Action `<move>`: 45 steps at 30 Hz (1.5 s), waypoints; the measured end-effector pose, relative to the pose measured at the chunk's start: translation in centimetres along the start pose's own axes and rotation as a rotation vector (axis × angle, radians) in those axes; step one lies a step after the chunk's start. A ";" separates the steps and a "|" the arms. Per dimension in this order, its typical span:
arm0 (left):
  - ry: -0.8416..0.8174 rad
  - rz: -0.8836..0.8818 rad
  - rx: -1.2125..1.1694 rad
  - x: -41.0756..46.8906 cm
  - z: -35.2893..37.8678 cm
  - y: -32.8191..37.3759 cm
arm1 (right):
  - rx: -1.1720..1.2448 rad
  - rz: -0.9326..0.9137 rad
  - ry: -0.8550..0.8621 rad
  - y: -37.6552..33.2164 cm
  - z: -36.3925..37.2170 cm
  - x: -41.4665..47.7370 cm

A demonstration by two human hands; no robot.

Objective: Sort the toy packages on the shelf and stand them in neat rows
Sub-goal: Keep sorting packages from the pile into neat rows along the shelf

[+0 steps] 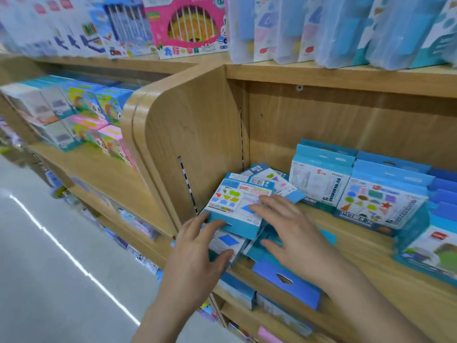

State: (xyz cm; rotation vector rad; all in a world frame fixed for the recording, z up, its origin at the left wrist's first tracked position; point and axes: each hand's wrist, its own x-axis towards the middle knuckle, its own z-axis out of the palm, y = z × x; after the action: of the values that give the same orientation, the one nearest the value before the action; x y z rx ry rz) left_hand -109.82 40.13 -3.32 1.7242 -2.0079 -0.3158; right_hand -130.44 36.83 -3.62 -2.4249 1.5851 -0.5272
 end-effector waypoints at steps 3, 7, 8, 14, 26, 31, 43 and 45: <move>0.026 -0.041 -0.017 -0.5 0.0 -1.1 | -0.038 -0.027 -0.018 -0.7 1.1 0.7; -0.046 -0.083 -0.018 -1.0 -0.1 -2.0 | 0.023 -0.070 0.102 -0.5 2.4 1.1; -0.061 -0.094 -0.027 -1.1 0.0 -2.1 | 0.038 -0.076 0.131 -0.6 2.6 1.1; -0.011 -0.141 -0.068 -1.3 0.4 -2.4 | 0.255 -0.048 0.322 -0.4 1.9 2.1; 0.119 -0.075 -0.172 -0.1 0.3 -0.7 | 1.284 0.643 0.382 0.7 -7.5 -0.1; 0.151 0.003 -0.305 0.8 -0.3 1.5 | 1.238 0.640 0.311 1.2 -7.5 -1.4; -0.254 0.196 -0.776 0.9 0.5 6.9 | 1.110 0.569 0.196 2.4 -9.0 -6.4; -0.281 0.192 -0.791 0.9 0.9 7.4 | 1.109 0.582 0.243 2.9 -9.1 -7.2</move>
State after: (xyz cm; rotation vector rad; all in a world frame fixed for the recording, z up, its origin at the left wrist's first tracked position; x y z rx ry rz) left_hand -116.81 40.46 -0.46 1.0208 -1.8287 -1.1539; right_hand -139.13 42.51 2.33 -1.0720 1.3884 -1.1814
